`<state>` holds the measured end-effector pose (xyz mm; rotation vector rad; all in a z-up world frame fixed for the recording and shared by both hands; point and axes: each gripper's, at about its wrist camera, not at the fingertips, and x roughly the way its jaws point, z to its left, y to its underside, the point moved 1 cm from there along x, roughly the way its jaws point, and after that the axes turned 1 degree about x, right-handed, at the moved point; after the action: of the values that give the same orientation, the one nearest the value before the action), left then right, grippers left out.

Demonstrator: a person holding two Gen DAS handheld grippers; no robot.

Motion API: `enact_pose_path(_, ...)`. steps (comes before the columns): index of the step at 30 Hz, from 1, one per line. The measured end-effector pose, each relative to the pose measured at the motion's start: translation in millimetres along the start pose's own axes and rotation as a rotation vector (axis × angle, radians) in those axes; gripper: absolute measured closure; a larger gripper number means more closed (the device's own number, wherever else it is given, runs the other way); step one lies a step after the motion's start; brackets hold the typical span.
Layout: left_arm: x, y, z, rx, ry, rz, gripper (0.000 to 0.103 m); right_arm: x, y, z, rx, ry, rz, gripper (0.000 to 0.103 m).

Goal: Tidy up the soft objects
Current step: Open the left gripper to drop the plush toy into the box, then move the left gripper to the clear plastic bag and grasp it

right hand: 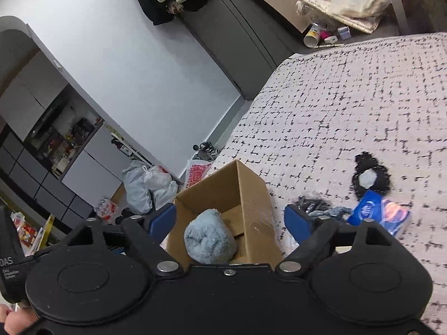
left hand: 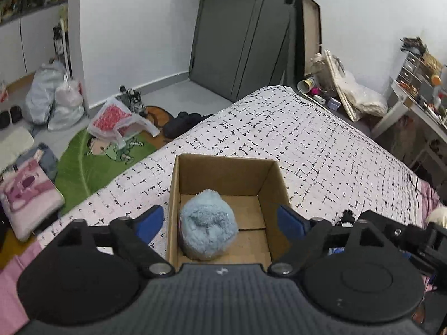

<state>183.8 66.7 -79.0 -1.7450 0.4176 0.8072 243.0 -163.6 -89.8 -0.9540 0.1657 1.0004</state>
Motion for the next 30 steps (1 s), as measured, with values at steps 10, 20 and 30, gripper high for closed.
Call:
enact_pose_path(10, -32, 5, -19, 0.021, -0.026, -0.01, 0.006, -36, -7, -5, -0.057, 0.051, -0.003, 0.001)
enact_pose_path(20, -59, 14, -36, 0.017, 0.002, -0.027, 0.0, -75, -18, -14, -0.123, 0.079, -0.011, 0.0)
enact_pose_path(30, -81, 23, -61, 0.044, 0.02, -0.059, 0.0, -110, -22, -42, -0.131, 0.117, -0.025, 0.0)
